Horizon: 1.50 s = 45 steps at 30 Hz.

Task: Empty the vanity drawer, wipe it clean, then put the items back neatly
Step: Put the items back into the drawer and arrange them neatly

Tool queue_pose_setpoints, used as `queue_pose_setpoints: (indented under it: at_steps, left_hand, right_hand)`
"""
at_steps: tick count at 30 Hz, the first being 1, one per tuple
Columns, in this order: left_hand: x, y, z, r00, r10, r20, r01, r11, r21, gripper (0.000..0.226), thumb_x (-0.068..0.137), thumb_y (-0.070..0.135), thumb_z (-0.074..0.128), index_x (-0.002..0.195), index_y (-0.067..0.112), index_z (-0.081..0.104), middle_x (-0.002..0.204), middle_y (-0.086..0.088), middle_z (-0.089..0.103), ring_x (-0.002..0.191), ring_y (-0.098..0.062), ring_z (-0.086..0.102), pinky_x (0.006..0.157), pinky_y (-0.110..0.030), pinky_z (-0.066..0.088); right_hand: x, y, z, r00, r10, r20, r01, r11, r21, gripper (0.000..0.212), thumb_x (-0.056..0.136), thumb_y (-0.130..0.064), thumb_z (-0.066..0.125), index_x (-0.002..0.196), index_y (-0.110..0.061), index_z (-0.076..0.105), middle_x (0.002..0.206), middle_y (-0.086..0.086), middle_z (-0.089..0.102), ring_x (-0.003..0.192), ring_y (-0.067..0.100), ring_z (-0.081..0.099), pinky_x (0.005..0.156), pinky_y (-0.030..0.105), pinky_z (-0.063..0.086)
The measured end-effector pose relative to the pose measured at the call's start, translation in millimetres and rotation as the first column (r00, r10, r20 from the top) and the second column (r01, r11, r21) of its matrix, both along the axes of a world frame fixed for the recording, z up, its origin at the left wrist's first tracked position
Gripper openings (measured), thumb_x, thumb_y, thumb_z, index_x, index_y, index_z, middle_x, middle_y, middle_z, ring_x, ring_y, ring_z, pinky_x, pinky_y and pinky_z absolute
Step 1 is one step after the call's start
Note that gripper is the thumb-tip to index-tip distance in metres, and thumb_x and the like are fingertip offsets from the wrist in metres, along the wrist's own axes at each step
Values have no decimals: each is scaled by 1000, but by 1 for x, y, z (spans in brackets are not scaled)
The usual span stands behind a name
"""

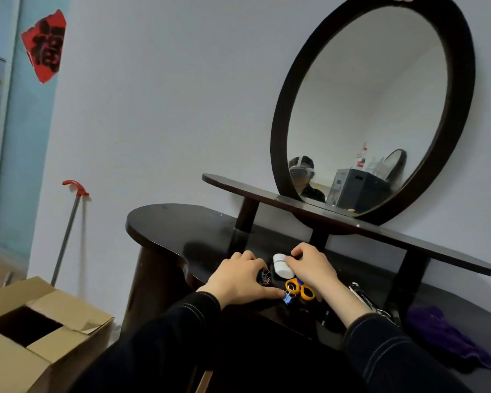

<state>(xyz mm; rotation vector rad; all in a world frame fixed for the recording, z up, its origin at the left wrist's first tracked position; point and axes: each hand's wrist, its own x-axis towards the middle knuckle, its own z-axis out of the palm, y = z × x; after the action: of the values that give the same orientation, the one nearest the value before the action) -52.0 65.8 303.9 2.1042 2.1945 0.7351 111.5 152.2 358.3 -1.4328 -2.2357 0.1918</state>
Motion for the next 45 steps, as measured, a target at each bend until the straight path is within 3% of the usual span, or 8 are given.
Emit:
queue_pose_setpoints:
  at_steps: [9,14,23,27,31,34,37,45]
  left_hand:
    - [0,1,-3,1000,-2,2,2,999,46,86,64,93,46,123,31,55,124,5,49,114,-19,44,94,-38,43]
    - [-2,-3,-1,997,-19,70,11,994,109,87,63,93,47,127,34,53,128,8,47,121,-17,41,97,-40,46]
    - [31,-61,9,863,-179,472,-125,831,543,42,92,48,64,127,26,59,125,13,54,125,-8,44,106,-34,40]
    - [84,-124,-19,826,-414,382,-16,660,751,27,93,21,64,119,27,59,115,13,59,111,-15,58,90,-30,48]
    - [94,-156,-74,616,-371,695,-93,842,532,36,84,16,74,116,29,64,115,6,63,107,-14,64,86,-30,55]
    - [89,-165,-120,406,-233,884,-46,961,274,42,80,11,82,116,23,65,107,-9,67,93,-23,69,72,-40,60]
    - [84,-165,-162,461,-111,880,5,992,123,55,76,13,84,124,21,59,103,-10,70,93,-32,69,82,-56,58]
    - [84,-151,-226,689,-97,719,200,978,-60,65,80,18,83,137,21,51,109,-2,65,96,-15,68,86,-35,58]
  right_hand:
    - [-33,19,-10,987,-122,102,123,992,-6,48,86,-42,69,125,-19,55,116,4,66,103,24,63,78,34,50]
    - [-18,17,-1,961,15,-277,6,997,74,38,83,-26,75,118,-17,62,110,1,65,101,20,62,77,35,51]
    - [36,-90,-12,455,276,-847,-297,943,147,21,83,-17,79,97,-27,68,92,3,71,71,15,69,53,19,52]
    - [54,-155,-64,277,245,-929,-493,866,81,39,70,-30,84,105,-25,68,106,7,73,89,22,75,64,30,60]
    - [75,-188,-131,320,92,-943,-507,857,-89,37,65,-34,86,98,-35,68,100,4,73,89,22,75,63,29,59]
    - [92,-189,-180,457,-1,-889,-520,811,-268,35,69,-31,81,102,-29,67,102,3,71,92,21,74,63,29,59]
    - [106,-181,-220,651,18,-758,-538,716,-445,44,72,-37,78,113,-26,64,109,1,70,93,13,72,65,24,58]
    - [119,-170,-302,825,32,-565,-503,499,-706,64,82,-32,81,134,-44,44,114,-5,71,102,6,70,78,24,58]
